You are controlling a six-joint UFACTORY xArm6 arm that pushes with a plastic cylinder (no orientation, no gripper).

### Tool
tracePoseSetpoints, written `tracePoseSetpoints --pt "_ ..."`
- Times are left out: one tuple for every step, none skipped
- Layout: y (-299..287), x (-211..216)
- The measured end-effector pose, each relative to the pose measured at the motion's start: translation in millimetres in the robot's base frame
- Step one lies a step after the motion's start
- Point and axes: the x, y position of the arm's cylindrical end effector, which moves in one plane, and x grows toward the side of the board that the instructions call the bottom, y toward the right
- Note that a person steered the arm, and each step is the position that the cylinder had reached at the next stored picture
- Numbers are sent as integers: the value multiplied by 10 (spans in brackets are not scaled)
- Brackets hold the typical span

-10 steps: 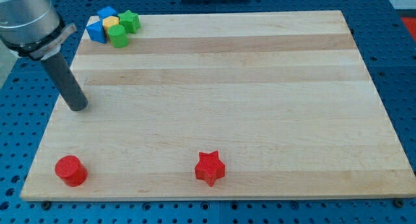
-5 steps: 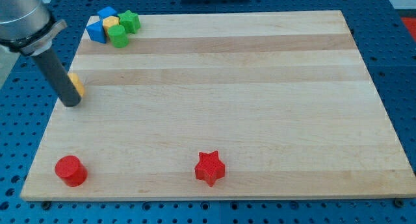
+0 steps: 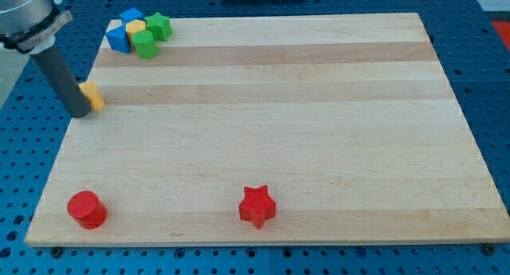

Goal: Move yellow hexagon to the top left of the board

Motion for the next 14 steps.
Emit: tracePoseSetpoints --pt "2 -187" --pt "23 -296" --pt "120 -393" --pt "240 -558" --pt "299 -768" --pt "302 -921" --pt "302 -1082" --pt "302 -1130" --pt "307 -1040" --pt "450 -851" --pt "616 -814" --pt "616 -855" --pt "616 -957" --pt "616 -1053"
